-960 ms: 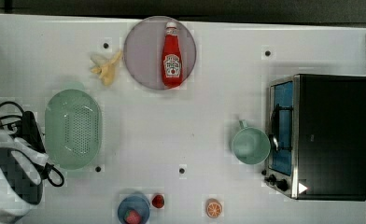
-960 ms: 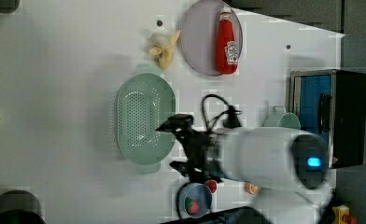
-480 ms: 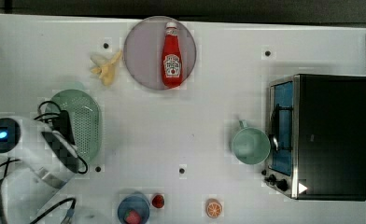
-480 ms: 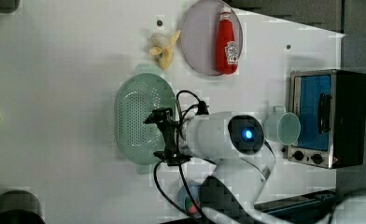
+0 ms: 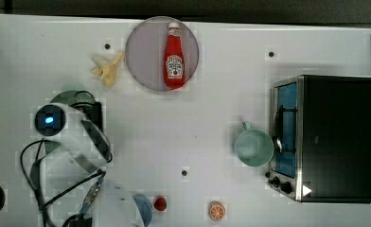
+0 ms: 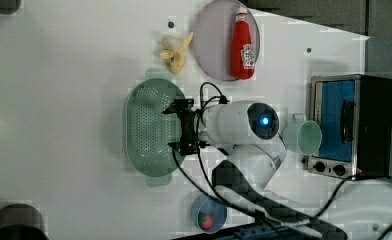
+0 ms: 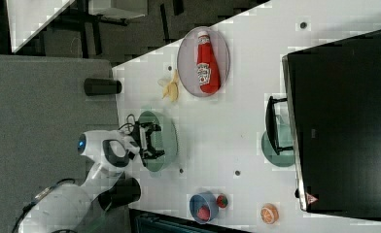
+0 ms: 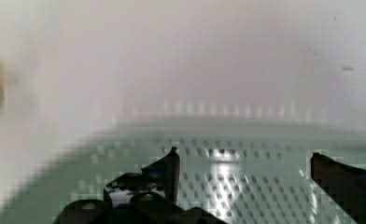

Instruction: Drag strainer left to right.

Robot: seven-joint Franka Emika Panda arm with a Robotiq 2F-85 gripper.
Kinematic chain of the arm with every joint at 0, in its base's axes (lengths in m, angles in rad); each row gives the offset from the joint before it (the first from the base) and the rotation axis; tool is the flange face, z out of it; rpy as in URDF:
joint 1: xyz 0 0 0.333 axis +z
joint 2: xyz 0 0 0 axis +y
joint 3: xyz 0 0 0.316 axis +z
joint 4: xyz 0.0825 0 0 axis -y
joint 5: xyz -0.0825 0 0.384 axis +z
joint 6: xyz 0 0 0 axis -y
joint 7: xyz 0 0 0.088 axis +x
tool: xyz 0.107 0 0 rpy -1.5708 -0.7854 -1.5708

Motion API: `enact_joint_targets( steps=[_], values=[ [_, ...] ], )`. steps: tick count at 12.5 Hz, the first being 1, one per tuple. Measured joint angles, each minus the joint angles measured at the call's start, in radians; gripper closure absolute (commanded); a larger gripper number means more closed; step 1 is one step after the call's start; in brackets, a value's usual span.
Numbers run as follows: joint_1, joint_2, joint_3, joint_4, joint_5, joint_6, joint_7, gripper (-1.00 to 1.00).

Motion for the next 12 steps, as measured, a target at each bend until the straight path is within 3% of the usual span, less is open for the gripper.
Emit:
enact_joint_targets(
  steps=[4,12],
  values=[
    [0.02,0.009,-0.057,-0.006,-0.003,0.036,0.033,-1.0],
    [0.037,0.017,-0.066,-0.021,0.003,0.02,0.033,-1.0]
  ],
)
